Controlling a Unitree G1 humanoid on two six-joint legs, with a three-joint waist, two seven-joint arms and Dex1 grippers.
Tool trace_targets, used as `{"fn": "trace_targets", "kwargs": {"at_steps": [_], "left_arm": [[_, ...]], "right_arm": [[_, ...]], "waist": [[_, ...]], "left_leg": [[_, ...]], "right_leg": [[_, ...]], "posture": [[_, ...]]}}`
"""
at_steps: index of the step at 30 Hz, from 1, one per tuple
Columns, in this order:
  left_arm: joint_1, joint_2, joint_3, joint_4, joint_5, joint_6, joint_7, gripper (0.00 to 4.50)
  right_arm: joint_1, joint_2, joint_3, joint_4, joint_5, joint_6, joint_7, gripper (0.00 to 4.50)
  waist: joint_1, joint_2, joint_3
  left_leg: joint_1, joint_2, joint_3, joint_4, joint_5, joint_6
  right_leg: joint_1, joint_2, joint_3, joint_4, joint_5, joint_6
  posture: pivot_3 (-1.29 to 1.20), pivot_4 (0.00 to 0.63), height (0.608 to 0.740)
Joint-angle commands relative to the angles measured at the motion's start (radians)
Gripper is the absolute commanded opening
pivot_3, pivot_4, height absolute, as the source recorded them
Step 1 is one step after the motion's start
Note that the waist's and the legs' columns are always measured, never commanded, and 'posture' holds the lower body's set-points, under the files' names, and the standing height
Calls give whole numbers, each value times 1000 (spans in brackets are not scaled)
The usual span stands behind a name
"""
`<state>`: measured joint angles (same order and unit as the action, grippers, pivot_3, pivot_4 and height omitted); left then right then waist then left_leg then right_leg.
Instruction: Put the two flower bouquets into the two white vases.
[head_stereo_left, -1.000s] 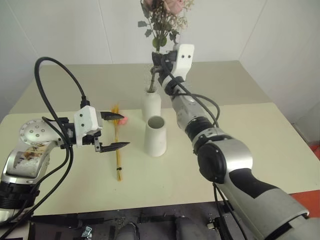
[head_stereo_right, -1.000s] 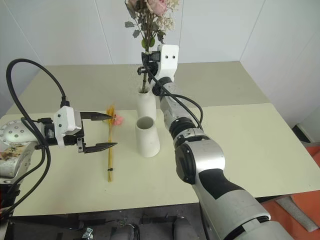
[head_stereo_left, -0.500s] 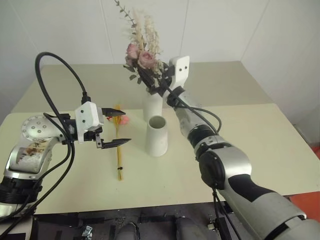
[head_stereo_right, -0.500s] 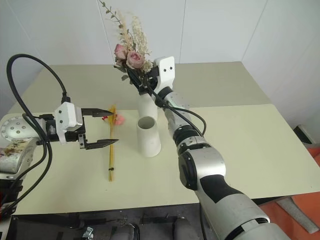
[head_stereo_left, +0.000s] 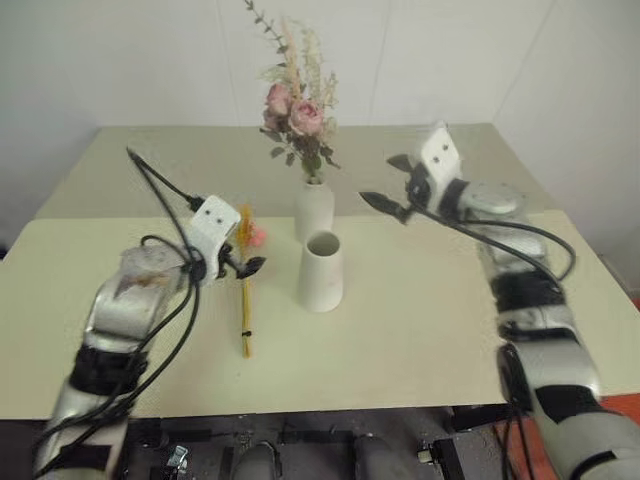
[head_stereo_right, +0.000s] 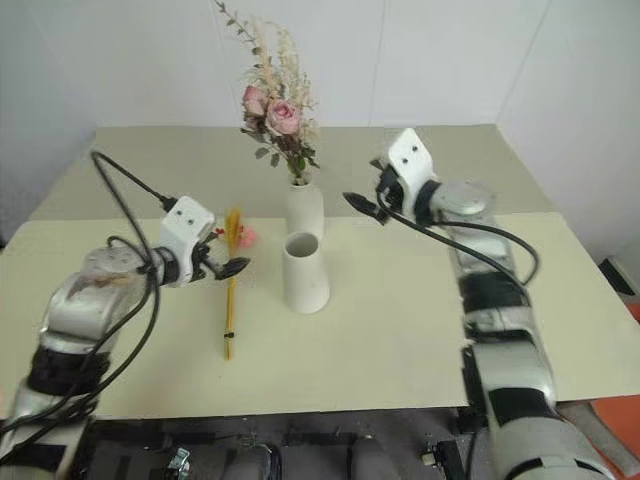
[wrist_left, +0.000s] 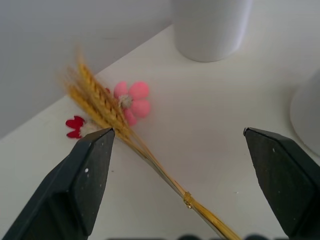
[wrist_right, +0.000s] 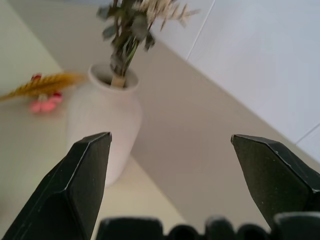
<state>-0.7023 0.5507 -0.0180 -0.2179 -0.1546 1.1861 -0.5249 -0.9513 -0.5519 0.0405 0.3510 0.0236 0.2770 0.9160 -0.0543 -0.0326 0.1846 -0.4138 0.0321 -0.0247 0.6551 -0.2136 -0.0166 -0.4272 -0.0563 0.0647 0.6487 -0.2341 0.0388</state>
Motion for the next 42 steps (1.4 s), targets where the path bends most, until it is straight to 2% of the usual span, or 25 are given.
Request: {"fn": "trace_targets", "kwargs": {"at_steps": [1, 2, 4, 7, 15, 19, 29, 30, 34, 37, 42], "left_arm": [[-97, -37, -8, 7, 38, 260, 121, 4500], [-109, -41, -21, 12, 43, 301, 140, 4500], [-138, -92, 33, 38, 53, 395, 190, 4500], [-137, -131, 65, 100, 59, 428, 247, 4500], [-151, -161, 49, 194, 3, 428, 250, 4500], [-149, -138, 36, 214, -40, 428, 218, 3606], [-185, -163, 3, 363, -52, 366, 211, 218], [-187, -164, 2, 370, -53, 359, 210, 23], [-184, -174, -9, 329, 7, 277, 284, 23], [-182, -190, 70, 265, 37, 147, 357, 23], [-251, -172, 343, 164, -118, -110, 271, 23]], "right_arm": [[15, -142, -12, -247, 58, 255, 104, 4467], [25, -170, -13, -279, 67, 294, 115, 4467], [38, -248, -20, -343, 97, 383, 157, 4467], [59, -358, -33, -436, 136, 494, 203, 4467], [108, -427, -83, -634, 282, 704, 186, 4467], [164, -477, -130, -694, 353, 744, 204, 4500], [256, -492, -185, -762, 430, 766, 106, 4500], [260, -494, -190, -766, 435, 768, 98, 4500], [301, -524, -252, -795, 477, 775, 96, 4500], [399, -543, -375, -810, 517, 726, 144, 4500], [626, -580, -578, -810, 526, 584, 280, 4500]], "waist": [[5, 0, 0], [3, 0, 0], [0, 0, 0], [3, 0, 0], [13, 0, 0], [18, 0, 0], [22, 0, 0], [24, 0, 0], [37, 0, 0], [42, 0, 0], [44, -1, 0]], "left_leg": [[0, 0, 0, 2, 0, 1], [1, 0, 1, 2, -1, 1], [6, 0, 1, 2, -1, 1], [7, 0, 1, 2, -1, 1], [6, 0, 1, 2, -1, 1], [4, -2, 1, 3, -1, 1], [5, -2, 1, 4, -1, 1], [5, -2, 1, 4, -1, 1], [6, -2, 1, 4, -1, 1], [4, -2, 1, 4, -1, 1], [0, -2, 1, 5, -1, 1]], "right_leg": [[0, 0, 0, 0, 0, 0], [1, 0, 1, 0, 0, 0], [4, 0, 2, 0, 0, 0], [4, 1, 2, 0, 0, 0], [4, 0, 2, 0, 0, 0], [4, -1, 2, -1, 0, 0], [6, -2, 2, -1, 0, 1], [6, -2, 2, -1, 0, 1], [6, -2, 2, -1, 0, 1], [5, -2, 1, -2, 0, 1], [3, -3, 1, -2, 0, 1]], "posture": [[0, 150, 740], [0, 150, 740], [0, 150, 740], [0, 150, 740], [0, 150, 740], [0, 150, 740], [0, 150, 740], [0, 150, 740], [0, 150, 740], [0, 150, 740], [0, 150, 740]]}}
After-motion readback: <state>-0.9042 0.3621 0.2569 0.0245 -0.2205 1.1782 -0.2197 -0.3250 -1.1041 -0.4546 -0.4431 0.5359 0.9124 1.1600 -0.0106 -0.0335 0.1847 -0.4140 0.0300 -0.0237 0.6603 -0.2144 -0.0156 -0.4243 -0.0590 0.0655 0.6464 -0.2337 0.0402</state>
